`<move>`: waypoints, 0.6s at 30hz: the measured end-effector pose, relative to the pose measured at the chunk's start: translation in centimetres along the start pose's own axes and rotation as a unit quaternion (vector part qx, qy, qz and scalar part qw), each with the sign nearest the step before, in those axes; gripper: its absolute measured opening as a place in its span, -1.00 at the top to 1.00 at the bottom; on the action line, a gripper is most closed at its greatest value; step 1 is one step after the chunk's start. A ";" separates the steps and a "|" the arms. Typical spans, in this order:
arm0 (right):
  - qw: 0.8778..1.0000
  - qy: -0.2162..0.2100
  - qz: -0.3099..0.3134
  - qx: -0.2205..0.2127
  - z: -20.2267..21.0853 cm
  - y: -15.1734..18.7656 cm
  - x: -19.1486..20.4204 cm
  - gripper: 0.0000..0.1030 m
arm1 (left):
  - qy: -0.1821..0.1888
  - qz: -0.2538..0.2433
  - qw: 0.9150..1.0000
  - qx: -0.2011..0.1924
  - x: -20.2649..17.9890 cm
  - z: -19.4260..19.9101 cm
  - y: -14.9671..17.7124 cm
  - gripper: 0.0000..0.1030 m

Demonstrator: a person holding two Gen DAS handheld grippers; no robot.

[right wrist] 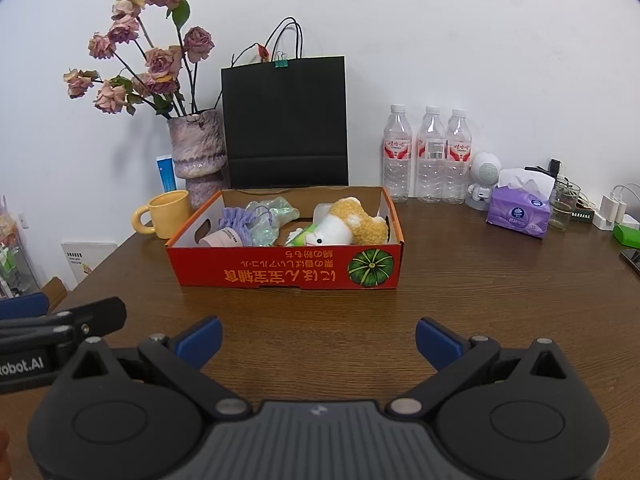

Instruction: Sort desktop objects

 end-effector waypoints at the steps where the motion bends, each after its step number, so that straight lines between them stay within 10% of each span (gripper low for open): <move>1: 1.000 0.000 0.000 0.000 0.0 0.0 0.1 -1.00 | 0.000 0.000 1.000 0.000 0.0 0.0 0.0 -1.00; 18: 1.000 -0.001 -0.004 0.003 0.0 0.4 0.0 -1.00 | -0.002 -0.006 1.000 -0.003 -0.2 -0.1 0.3 -1.00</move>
Point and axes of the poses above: each gripper's, at about its wrist camera, not at the fingertips, and z roughly against the way its jaws point, x to its left, y to its underside, the point moved 4 cm from there along -z, roughly the way its jaws point, and after that the axes turned 13 degrees about z, right-handed, at the moved point
